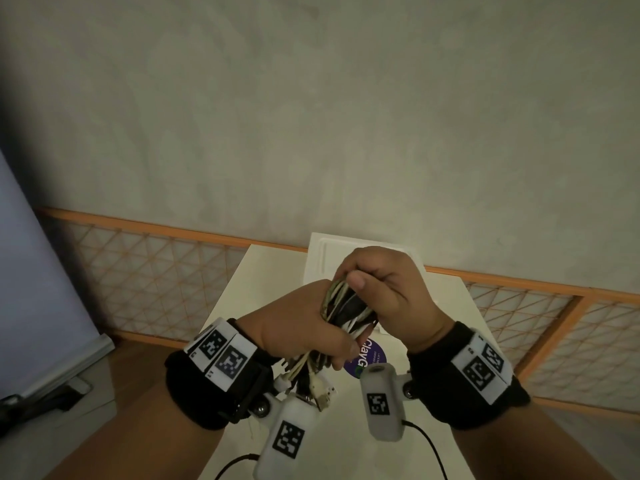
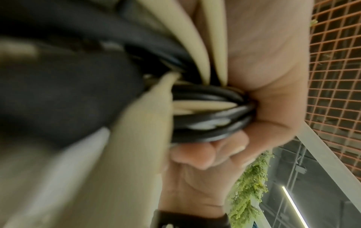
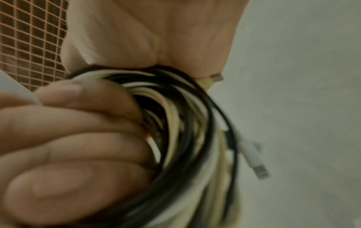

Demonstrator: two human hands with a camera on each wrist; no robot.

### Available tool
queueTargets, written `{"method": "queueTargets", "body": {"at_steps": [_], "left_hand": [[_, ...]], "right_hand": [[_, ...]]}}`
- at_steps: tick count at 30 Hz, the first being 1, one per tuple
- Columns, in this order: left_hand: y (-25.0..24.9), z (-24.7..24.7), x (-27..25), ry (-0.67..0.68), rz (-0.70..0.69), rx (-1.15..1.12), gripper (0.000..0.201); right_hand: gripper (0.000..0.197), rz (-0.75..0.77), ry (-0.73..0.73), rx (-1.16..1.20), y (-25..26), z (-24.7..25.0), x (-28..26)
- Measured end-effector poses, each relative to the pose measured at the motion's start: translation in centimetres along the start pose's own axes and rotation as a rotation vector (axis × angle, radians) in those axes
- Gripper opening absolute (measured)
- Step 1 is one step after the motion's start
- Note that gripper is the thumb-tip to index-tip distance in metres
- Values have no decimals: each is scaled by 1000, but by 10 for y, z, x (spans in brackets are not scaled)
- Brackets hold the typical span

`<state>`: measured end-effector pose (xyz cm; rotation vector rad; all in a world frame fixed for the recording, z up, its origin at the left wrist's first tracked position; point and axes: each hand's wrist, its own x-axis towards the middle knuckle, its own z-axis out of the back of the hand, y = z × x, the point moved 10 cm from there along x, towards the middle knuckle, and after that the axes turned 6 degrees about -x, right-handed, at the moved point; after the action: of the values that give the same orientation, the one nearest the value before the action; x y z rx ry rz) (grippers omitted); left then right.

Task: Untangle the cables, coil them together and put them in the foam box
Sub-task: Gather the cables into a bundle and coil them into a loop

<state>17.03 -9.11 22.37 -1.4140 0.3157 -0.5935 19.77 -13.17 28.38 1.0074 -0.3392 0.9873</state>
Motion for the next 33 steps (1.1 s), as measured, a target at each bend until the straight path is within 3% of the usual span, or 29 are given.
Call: {"method": "queueTargets", "body": {"at_steps": [5,11,15,19,22,25,29,33], "left_hand": [[-4,6,7,-77,-92,-242,7],[-36,25,8,-298,-246,-111,27],[-44,45,-5,-535,-317,-83,17],[-40,44,-6,-498,-232,-31,55],[-41,51,-11,-629,-240,11,61],[-43,56,-13,-649,-277,-38,53],[-40,63,-17,-643,-312,-127,43],[-41,66,-18,-648,-337,-189,28]], "right_hand": [[42,-59,-107,-190,6,10,16],[40,-21,-142,-247,22,27,41],[41,8,-178,-300,27,36,46],[52,-17,-222,-565,27,41,45],[58,-68,-221,-654,31,37,49],[59,-113,-169,-574,34,32,52],[69,-163,-79,-226,28,29,52],[45,-226,-21,-43,16,24,44]]}}
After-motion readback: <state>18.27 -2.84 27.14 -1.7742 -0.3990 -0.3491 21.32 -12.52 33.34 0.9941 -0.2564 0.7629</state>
